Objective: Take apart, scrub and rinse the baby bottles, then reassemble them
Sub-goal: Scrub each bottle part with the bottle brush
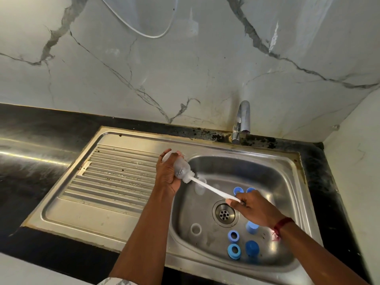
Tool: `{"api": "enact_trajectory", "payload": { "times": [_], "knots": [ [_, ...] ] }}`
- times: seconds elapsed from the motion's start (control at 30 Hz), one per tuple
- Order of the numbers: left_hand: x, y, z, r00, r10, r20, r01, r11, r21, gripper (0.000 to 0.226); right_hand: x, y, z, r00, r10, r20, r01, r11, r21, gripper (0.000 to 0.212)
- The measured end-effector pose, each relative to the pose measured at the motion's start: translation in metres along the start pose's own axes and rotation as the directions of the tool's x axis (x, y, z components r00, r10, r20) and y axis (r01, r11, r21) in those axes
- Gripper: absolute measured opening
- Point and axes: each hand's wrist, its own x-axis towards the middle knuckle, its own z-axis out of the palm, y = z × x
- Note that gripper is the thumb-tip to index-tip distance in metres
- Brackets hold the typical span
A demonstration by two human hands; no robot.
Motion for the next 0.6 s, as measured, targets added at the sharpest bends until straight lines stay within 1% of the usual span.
{"api": "enact_trajectory", "payload": {
  "times": [0.1, 0.23, 0.3, 0.37, 0.43, 0.5, 0.6],
  "knots": [
    [-0.001, -0.003, 0.0, 0.995, -0.037, 0.088, 0.047, 0.993, -0.105, 0.067, -0.005, -0.004, 0.007, 1.0, 0.008, -0.021, -0.006, 0.998, 0.062, 0.038],
    [0.002, -0.002, -0.001, 0.981, -0.027, 0.192, 0.084, 0.952, -0.293, 0.062, -0.013, -0.015, 0.015, 0.999, 0.037, -0.029, -0.029, 0.973, 0.23, 0.041],
    [0.001, -0.001, -0.001, 0.977, -0.01, 0.212, 0.086, 0.932, -0.352, 0.061, -0.017, -0.02, 0.021, 0.997, 0.074, 0.005, -0.071, 0.931, 0.358, 0.037],
    [-0.002, 0.0, 0.0, 0.98, 0.014, 0.199, 0.064, 0.923, -0.379, 0.068, -0.02, -0.022, 0.028, 0.991, 0.116, 0.07, -0.136, 0.859, 0.493, 0.033],
    [-0.004, 0.001, 0.002, 0.983, 0.039, 0.181, 0.036, 0.919, -0.394, 0.076, -0.022, -0.023, 0.035, 0.982, 0.147, 0.119, -0.189, 0.795, 0.576, 0.031],
    [-0.005, 0.002, 0.002, 0.981, 0.06, 0.184, 0.018, 0.918, -0.395, 0.08, -0.024, -0.023, 0.039, 0.976, 0.159, 0.147, -0.216, 0.756, 0.618, 0.035],
    [-0.004, 0.007, 0.001, 0.971, 0.091, 0.22, -0.006, 0.933, -0.359, 0.076, -0.024, -0.026, 0.042, 0.971, 0.152, 0.184, -0.235, 0.737, 0.634, 0.039]
  ]
}}
